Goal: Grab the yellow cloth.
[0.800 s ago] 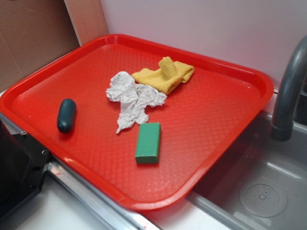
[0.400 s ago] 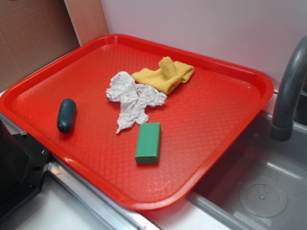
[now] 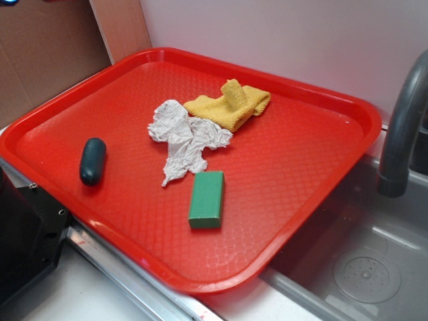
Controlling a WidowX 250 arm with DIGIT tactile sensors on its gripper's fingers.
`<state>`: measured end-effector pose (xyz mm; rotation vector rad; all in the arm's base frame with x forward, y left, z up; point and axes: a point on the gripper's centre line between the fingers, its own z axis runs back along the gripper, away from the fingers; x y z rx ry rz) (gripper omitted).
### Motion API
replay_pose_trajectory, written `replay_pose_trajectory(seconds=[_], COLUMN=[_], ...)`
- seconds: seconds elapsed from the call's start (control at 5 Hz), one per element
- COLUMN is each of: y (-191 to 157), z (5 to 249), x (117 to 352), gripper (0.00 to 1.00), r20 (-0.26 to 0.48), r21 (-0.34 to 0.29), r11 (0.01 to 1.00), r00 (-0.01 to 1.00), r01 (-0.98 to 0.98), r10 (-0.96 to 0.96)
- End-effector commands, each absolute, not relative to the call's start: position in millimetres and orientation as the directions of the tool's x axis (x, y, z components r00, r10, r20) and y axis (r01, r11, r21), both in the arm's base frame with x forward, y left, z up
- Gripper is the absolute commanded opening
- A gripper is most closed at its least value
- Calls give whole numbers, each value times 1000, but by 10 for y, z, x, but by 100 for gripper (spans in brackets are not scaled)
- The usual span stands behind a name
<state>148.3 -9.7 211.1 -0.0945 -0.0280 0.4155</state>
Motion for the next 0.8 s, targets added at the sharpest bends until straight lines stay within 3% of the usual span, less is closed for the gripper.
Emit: replay_pose_trajectory(seconds=[0.0, 0.4, 0.6], y=[-207, -357, -431], z=[1968, 1663, 1369], x=[2139, 2554, 2804], gripper=[100, 100, 100], r20=[118, 166, 189], r21=[-165, -217, -192], r11=[844, 716, 691], r00=[840, 698, 665], r01=[-510, -663, -697], r10=[530, 696, 723])
